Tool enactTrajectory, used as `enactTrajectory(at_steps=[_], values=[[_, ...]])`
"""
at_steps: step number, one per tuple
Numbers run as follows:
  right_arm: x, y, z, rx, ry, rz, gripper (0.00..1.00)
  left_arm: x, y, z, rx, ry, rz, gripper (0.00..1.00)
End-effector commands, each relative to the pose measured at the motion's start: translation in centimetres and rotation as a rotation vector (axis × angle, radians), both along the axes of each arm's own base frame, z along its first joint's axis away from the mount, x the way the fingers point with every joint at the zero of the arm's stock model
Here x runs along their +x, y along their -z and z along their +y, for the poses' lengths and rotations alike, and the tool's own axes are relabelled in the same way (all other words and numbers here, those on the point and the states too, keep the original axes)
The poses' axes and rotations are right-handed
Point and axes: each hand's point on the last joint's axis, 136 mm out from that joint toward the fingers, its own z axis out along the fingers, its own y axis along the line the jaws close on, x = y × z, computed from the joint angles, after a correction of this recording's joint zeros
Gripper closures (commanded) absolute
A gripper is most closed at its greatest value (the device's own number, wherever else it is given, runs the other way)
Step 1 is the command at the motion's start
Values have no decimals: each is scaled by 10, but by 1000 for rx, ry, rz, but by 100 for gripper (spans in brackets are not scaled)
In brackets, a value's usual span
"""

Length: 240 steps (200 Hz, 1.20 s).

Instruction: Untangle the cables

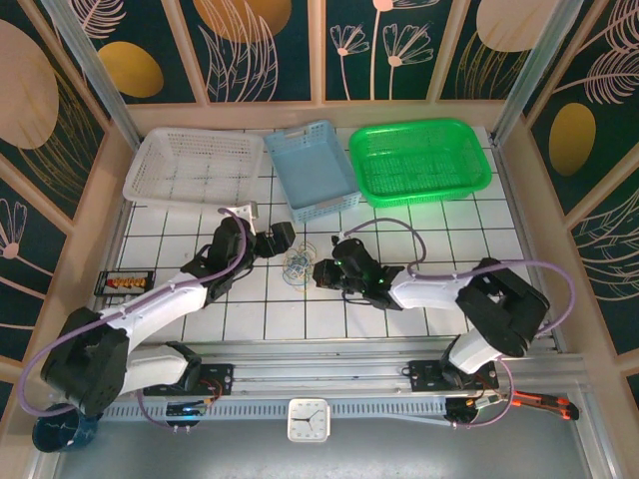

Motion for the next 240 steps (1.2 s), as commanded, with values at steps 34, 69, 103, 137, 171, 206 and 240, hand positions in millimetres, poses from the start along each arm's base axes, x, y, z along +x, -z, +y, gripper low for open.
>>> enactTrajectory(at_steps=[34,69,103,137,171,206,240], values=[[16,-66,-12,14,37,-147,100,-4,-26,0,-18,31,-98,1],[15,-46,-9,-6,34,-110,85,-4,-15,-3,-16,38,-59,1],[6,-16,-1,-3,-1,-44,65,-7,1,-6,-18,55,-5,1],[1,2,7,-1,-23,-5,63,-12,21,-11,-5,86,51,1],[1,11,13,-9,-32,13,63,-16,40,-14,-10,103,94,1],[3,23,19,-8,-34,25,63,-18,61,-21,-24,128,143,1],[5,28,24,6,-35,34,67,-22,75,-31,-57,165,201,1]])
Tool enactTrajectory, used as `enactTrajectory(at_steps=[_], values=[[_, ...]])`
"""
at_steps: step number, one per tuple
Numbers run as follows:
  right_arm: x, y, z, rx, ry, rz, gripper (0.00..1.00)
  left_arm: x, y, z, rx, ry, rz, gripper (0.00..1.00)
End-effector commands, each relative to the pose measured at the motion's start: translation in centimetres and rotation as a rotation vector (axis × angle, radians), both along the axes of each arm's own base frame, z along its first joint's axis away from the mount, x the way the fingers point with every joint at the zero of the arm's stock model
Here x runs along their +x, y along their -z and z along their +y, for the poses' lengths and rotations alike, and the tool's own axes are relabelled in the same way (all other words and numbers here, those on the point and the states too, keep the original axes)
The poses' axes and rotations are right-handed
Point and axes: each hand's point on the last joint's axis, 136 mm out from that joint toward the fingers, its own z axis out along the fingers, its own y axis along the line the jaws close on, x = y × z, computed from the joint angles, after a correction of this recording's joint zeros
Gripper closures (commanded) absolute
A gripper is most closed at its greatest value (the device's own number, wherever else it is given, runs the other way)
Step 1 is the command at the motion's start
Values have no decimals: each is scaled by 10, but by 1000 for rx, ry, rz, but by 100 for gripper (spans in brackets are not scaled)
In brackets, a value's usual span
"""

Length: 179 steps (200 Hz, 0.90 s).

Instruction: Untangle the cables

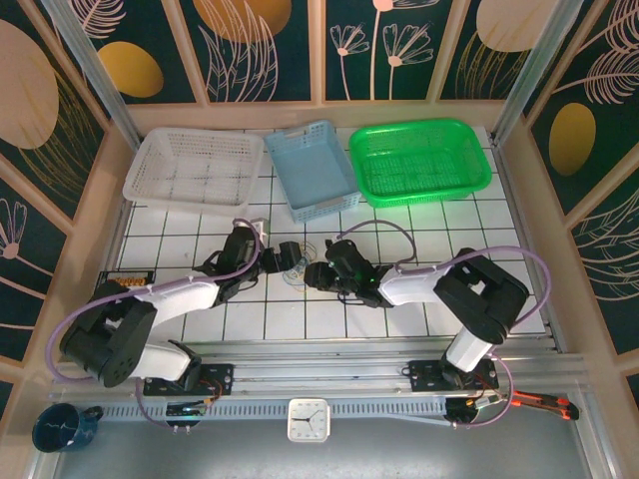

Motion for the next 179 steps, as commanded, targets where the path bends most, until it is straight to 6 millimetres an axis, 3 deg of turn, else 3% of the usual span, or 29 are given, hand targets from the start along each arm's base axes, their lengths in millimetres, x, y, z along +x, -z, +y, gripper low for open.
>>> enactTrajectory(at_steps=[1,54,96,138,162,179], values=[[4,-11,13,58,1,-17,68,-1,-2,-14,-71,37,15,1],[16,-26,-17,30,83,-70,76,-3,-15,-27,-148,63,5,1],[21,-43,-40,25,123,-104,73,-14,-17,-48,-159,109,-1,1],[11,-41,-46,16,114,-81,66,-22,-27,-60,-228,113,-15,1],[6,-40,-46,19,111,-70,65,-18,-36,-53,-210,78,-42,1],[5,-40,-43,18,107,-67,64,-11,-38,-37,-141,-8,-45,1]])
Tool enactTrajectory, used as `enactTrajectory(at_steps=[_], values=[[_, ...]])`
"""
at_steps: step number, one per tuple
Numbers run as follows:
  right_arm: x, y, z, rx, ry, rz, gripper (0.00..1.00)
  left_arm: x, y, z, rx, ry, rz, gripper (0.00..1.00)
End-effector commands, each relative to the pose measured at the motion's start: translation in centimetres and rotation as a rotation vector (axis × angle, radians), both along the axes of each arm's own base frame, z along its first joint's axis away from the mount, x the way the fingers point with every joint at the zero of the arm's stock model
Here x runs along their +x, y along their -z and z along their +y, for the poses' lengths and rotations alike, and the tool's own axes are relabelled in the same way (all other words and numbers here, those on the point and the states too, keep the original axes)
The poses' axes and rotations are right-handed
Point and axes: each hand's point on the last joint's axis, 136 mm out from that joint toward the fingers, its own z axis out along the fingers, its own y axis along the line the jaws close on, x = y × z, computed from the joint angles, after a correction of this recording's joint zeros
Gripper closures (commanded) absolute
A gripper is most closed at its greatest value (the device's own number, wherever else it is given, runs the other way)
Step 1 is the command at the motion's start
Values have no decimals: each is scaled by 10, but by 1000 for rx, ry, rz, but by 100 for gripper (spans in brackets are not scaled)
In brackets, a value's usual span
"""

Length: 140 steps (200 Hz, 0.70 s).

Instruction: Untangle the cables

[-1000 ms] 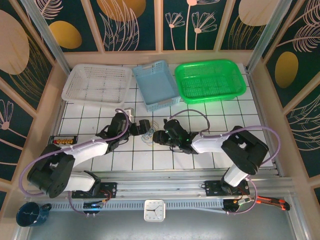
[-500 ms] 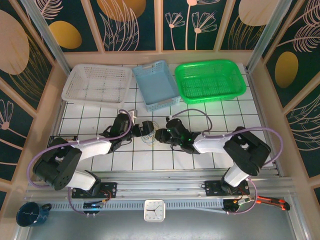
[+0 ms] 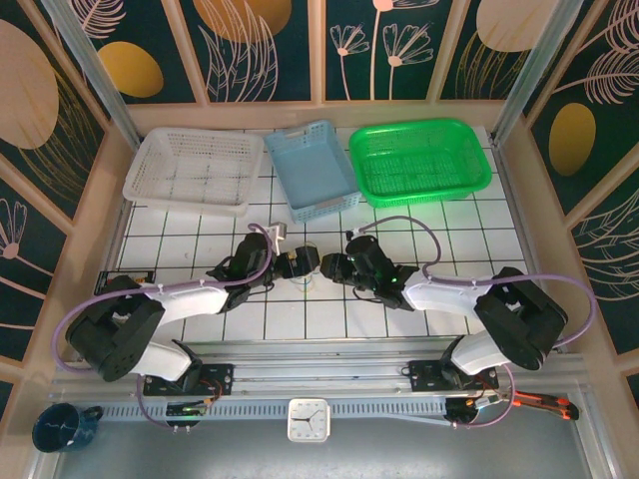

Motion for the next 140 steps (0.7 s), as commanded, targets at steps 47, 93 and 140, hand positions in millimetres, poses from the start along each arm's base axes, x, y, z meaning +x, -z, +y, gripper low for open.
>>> enactTrajectory(at_steps=[47,93,140], values=[[-2,6,9,2,11,30,63,24,-20,53,184,-268,-81,1],[3,11,26,-2,-8,46,63,35,-27,53,197,-241,-108,1],[9,21,33,-13,-5,59,67,36,-34,51,177,-227,-128,1]])
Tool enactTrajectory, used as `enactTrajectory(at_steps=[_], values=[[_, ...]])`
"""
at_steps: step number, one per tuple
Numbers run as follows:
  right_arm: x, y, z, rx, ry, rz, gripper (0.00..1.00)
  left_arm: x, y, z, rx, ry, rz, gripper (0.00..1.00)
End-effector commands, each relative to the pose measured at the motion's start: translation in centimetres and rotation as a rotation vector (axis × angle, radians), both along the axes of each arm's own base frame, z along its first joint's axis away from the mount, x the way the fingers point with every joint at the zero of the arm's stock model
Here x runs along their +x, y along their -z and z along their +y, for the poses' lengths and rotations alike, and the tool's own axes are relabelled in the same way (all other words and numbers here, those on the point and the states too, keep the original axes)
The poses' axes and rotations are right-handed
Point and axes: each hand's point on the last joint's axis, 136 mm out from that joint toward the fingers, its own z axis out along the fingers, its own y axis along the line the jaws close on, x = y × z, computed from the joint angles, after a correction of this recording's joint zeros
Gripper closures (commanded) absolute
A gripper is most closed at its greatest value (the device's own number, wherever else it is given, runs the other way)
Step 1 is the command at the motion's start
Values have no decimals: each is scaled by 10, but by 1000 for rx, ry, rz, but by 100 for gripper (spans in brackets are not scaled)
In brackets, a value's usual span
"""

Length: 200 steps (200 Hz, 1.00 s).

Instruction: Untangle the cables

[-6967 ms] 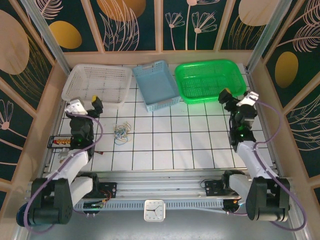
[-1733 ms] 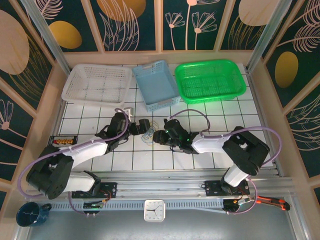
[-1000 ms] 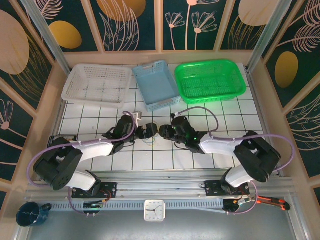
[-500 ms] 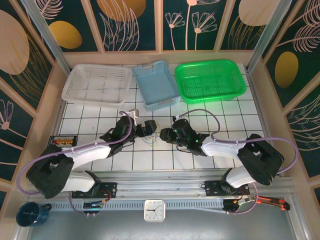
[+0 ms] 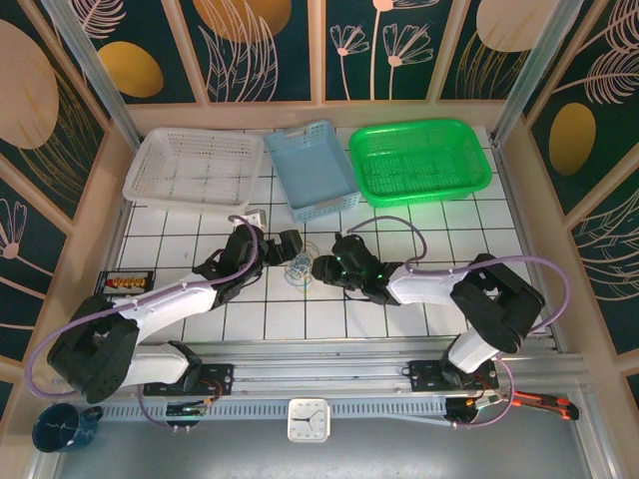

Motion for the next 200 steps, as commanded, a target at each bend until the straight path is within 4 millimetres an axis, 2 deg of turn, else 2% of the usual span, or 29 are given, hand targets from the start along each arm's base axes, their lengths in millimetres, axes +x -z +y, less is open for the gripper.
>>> enactTrajectory(at_steps=[1,35,70,88,117,200], values=[[6,-2,10,17,11,-3,67,4,-10,-3,2,20,-26,1],[4,8,8,10,16,9,74,2,-13,-3,-8,26,-30,1],[3,5,5,14,15,-1,100,1,-14,-3,-17,25,-36,1],[3,-2,4,13,12,-18,100,1,-14,-3,-20,27,-38,1],[6,-25,0,12,10,-64,100,1,-14,-5,-15,44,-48,1],[20,-106,-18,36,10,-222,100,-11,-41,-22,-49,211,-229,1]])
